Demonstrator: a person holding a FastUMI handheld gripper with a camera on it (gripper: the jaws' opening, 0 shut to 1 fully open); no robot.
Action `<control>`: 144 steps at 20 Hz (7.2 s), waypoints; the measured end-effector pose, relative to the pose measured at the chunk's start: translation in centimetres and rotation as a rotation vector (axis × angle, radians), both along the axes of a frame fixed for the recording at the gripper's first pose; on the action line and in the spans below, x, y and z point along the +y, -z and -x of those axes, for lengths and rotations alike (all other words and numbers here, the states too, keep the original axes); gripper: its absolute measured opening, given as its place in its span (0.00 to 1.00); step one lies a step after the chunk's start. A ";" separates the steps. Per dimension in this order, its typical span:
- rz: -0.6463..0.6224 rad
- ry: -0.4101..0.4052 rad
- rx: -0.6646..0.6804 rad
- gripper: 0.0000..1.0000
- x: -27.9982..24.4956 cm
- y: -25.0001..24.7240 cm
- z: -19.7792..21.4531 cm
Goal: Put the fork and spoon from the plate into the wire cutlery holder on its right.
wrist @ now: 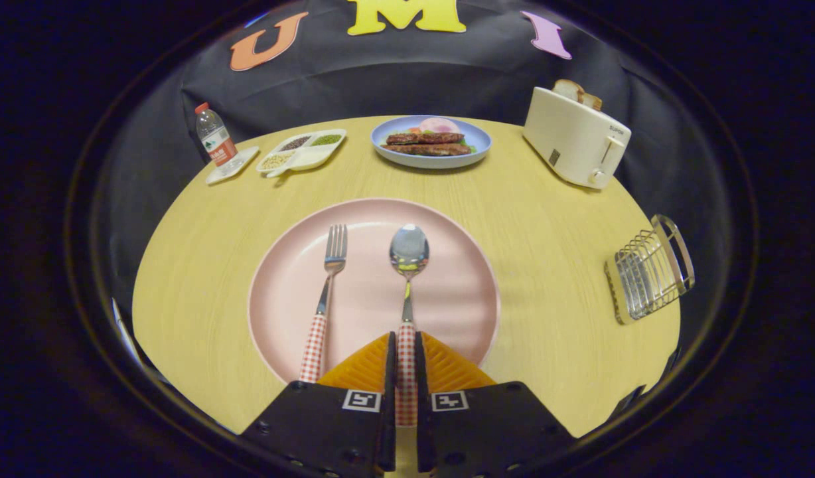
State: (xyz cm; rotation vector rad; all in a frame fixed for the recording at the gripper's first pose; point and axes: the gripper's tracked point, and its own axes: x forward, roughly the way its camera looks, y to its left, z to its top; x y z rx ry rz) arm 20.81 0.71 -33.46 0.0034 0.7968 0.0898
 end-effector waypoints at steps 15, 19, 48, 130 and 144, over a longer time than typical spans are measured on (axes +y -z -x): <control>-0.066 -0.002 -0.119 0.04 -4.5 -9.9 4.5; -0.041 0.036 -0.133 0.04 -9.7 -12.5 5.5; 0.008 -0.021 0.631 0.04 -27.8 -9.4 3.4; -0.169 0.091 -0.055 0.08 -6.1 -12.2 4.4; -0.067 0.144 0.044 0.08 -24.4 -16.0 5.8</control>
